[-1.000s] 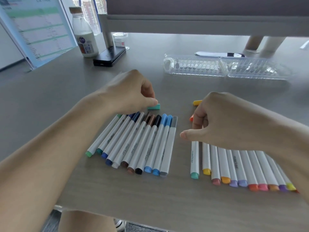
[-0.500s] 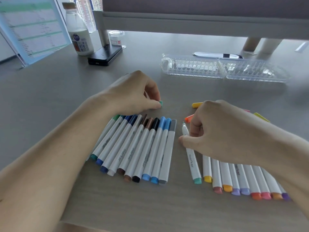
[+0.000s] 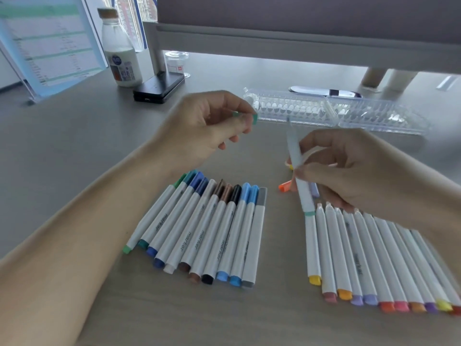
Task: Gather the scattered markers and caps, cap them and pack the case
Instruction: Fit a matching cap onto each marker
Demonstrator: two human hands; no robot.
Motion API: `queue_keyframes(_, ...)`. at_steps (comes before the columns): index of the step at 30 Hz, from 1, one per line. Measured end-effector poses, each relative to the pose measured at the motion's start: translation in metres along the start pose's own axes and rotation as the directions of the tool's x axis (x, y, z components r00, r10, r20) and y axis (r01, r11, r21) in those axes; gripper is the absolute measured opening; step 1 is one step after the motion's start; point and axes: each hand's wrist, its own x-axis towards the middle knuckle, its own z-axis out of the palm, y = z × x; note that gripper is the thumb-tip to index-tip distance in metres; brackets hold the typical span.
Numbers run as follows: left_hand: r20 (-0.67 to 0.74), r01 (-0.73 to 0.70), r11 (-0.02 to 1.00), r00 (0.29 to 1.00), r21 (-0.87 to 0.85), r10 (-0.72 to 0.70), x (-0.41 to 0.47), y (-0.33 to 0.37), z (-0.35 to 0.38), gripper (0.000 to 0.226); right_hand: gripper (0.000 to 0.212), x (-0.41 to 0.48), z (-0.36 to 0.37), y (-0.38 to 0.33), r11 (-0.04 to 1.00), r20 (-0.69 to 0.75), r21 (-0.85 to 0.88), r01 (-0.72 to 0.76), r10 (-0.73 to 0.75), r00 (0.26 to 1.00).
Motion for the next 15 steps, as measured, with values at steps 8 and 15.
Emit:
queue_keyframes(8,0.053,-0.028,0.999,0.998,0.033,0.027,-0.002,-0.001,0.003,0.01,0.006,0.003,-0.005,0.017,0.984,-0.039,-0.158,0.077,-0.084,0.996)
queue_keyframes(15,0.112,-0.076,0.997,0.991,0.03,0.073,-0.003,-0.001,0.007,0.011,0.007,0.004,-0.005,0.021,0.983,-0.036,-0.148,0.106,-0.112,0.993)
